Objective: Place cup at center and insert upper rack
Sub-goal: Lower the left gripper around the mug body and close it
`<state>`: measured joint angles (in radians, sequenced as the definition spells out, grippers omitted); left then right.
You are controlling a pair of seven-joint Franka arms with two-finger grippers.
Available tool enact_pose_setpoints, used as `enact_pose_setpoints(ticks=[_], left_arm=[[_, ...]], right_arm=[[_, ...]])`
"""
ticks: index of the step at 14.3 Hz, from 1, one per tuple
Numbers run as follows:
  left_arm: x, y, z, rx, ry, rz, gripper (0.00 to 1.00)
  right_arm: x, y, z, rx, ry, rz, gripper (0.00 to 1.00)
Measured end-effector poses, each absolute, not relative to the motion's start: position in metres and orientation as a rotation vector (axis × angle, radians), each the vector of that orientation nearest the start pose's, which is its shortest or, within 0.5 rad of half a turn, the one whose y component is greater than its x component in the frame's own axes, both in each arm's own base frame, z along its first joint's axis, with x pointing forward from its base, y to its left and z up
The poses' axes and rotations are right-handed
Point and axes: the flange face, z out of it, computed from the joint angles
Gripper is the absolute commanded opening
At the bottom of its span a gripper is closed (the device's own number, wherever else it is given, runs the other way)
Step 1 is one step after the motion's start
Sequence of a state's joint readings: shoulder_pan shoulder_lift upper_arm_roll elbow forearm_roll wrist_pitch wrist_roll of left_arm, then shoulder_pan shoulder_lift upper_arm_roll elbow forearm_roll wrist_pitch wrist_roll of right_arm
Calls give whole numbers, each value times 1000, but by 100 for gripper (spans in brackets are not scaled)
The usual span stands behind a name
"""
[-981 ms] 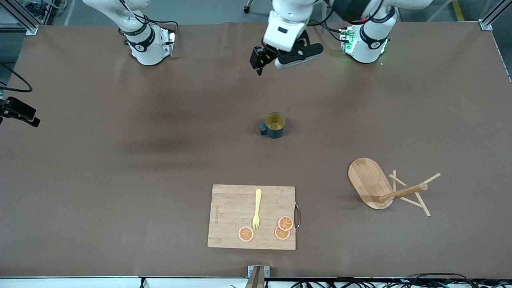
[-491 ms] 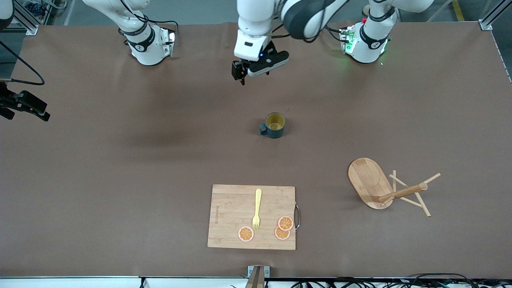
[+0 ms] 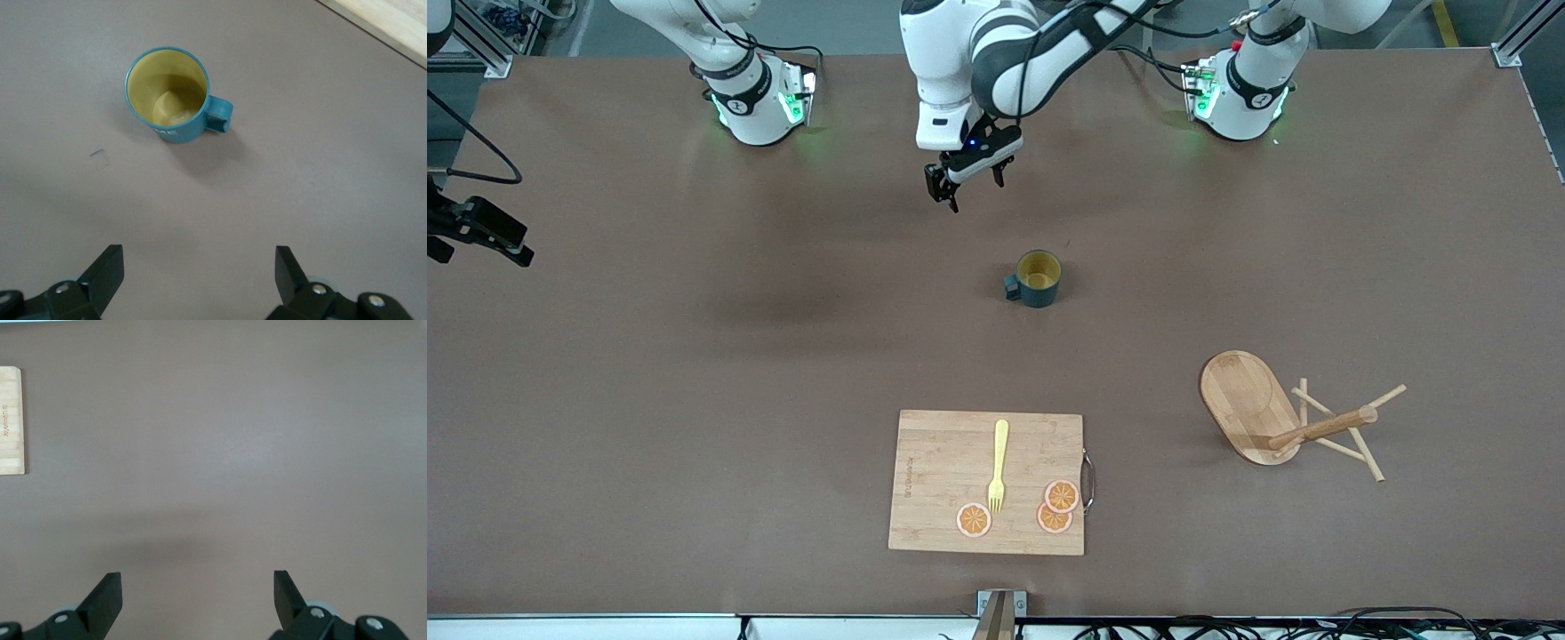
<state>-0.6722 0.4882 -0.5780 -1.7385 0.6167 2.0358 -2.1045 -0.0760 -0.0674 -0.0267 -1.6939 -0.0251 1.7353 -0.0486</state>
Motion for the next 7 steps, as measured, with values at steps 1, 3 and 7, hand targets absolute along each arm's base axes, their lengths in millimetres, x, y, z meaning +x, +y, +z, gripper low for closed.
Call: enact_pose_setpoints(ticks=[1, 3, 7], left_arm=[[266, -594, 317, -2913, -908, -480, 100], [260, -599, 298, -2895, -939, -548, 100], [250, -605, 261, -2865, -878, -698, 100]], right_arm=[[544, -59, 619, -3167, 81, -167, 100], [544, -59, 621, -3167, 81, -170, 100], [543, -58, 626, -3167, 80, -181, 100]])
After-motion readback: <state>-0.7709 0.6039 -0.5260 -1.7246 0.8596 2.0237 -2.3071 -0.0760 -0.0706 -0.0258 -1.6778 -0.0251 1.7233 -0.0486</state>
